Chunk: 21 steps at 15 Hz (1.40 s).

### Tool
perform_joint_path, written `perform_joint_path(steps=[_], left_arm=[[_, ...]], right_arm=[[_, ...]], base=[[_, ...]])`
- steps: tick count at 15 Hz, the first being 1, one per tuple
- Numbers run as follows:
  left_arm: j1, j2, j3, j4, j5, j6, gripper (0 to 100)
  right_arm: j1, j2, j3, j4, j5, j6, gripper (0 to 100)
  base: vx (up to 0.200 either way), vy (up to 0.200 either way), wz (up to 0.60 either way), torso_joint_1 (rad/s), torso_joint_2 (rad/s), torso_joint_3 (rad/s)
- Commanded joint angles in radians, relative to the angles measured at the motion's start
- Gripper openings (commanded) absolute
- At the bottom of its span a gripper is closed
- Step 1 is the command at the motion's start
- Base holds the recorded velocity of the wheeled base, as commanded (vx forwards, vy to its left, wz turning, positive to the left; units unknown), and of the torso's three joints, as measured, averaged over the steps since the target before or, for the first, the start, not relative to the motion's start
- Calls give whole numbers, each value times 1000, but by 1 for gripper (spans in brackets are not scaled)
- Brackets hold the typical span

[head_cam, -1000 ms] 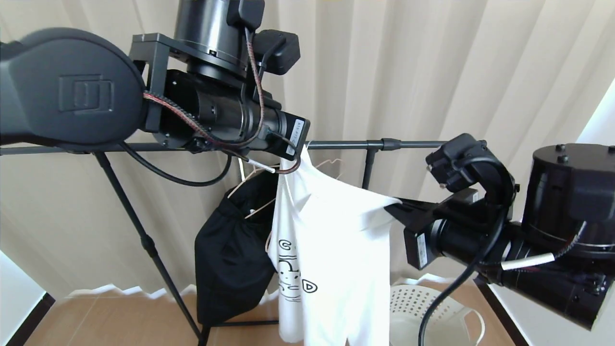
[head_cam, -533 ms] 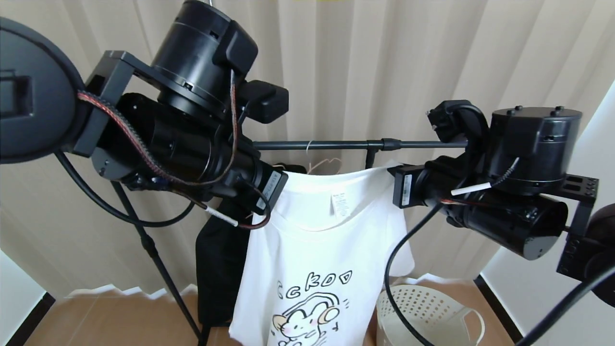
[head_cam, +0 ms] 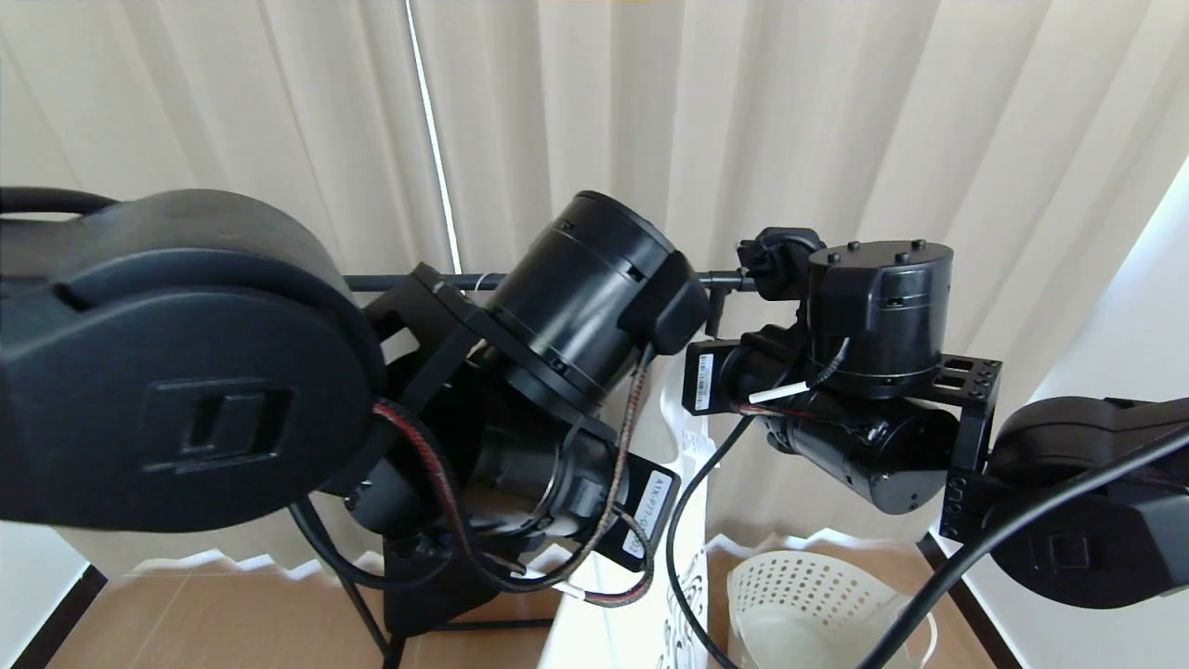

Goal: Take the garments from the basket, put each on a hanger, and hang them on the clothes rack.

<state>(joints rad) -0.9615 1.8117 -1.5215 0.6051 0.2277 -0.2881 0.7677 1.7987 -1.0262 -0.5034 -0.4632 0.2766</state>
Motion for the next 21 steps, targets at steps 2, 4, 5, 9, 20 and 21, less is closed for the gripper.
perform_joint_path(steps=[2, 4, 5, 9, 20, 21], left_arm=[[-25, 54, -39, -2, -4, -20, 0], [-22, 55, -60, -4, 1, -54, 0], [-20, 55, -63, -4, 4, -60, 0], [49, 35, -25, -1, 64, -71, 0], [176, 66, -117, -5, 102, -48, 0], [176, 64, -117, -5, 102, -48, 0]], right_arm=[[2, 4, -3, 0, -3, -2, 0], [2, 2, -5, 0, -3, -4, 0], [2, -1, -3, 0, -5, -4, 0], [-50, -76, 34, 2, -80, -71, 0], [-94, -163, 46, 2, -153, -140, 0], [-94, -163, 46, 2, -153, -142, 0]], base=[[0, 0, 0, 0, 0, 0], [0, 0, 0, 0, 0, 0], [0, 0, 0, 0, 0, 0], [0, 0, 0, 0, 0, 0], [0, 0, 0, 0, 0, 0], [0, 0, 0, 0, 0, 0]])
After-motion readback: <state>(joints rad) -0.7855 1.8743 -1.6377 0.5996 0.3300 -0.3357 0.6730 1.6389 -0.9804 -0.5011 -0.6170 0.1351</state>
